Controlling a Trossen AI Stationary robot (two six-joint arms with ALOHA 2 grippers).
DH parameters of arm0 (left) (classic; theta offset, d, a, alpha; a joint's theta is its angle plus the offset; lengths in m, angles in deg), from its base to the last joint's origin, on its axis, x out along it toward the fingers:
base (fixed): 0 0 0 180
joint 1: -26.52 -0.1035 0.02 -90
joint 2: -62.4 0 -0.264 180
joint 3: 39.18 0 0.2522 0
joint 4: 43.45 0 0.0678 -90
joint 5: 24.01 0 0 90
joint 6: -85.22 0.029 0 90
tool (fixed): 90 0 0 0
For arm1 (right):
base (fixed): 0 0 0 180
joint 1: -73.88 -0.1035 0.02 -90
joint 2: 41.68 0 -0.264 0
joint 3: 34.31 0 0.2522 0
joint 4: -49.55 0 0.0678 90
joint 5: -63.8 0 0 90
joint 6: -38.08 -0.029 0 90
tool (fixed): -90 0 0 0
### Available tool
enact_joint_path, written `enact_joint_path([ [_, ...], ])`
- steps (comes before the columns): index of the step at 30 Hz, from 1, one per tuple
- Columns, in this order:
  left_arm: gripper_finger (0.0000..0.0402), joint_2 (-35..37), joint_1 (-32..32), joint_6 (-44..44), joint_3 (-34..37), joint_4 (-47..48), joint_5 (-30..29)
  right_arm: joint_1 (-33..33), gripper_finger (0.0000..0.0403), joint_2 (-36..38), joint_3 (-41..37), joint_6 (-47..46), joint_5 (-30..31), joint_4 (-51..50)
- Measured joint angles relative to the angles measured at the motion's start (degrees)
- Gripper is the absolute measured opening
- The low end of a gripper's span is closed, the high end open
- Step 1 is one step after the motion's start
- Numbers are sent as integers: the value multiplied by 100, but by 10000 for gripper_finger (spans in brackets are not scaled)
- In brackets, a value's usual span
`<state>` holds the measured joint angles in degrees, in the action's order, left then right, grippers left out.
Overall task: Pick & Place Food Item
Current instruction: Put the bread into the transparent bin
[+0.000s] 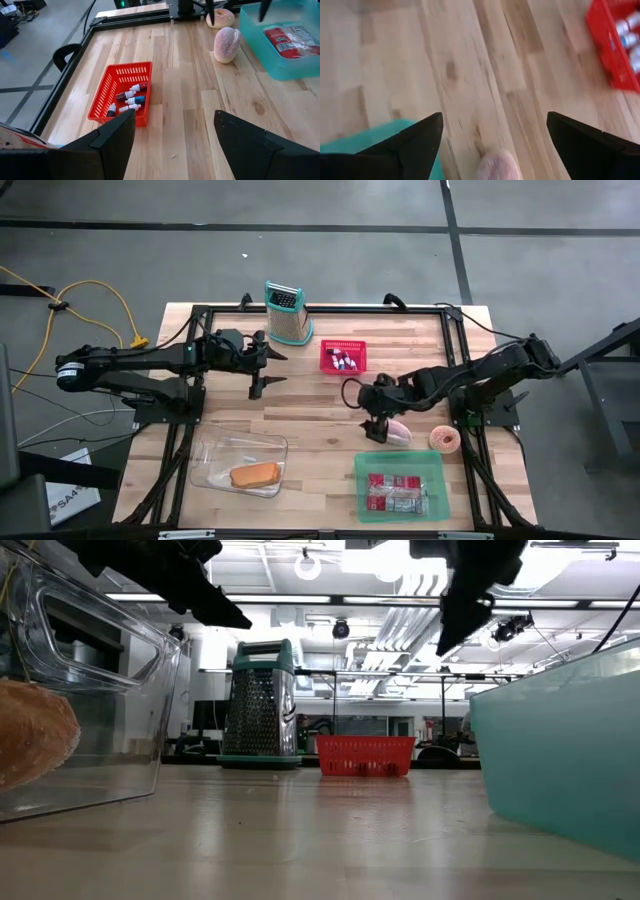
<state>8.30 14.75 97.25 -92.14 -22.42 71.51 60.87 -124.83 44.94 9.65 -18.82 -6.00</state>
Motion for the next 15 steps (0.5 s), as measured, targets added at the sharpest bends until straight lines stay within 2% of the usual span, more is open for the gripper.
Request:
enact_joint_path([
  [7,262,0,0,0,0,0,1,-156,346,-186,0,-553,-4,-698],
  [15,262,0,0,0,0,0,2,-313,346,-461,-2,-1257,13,-993],
])
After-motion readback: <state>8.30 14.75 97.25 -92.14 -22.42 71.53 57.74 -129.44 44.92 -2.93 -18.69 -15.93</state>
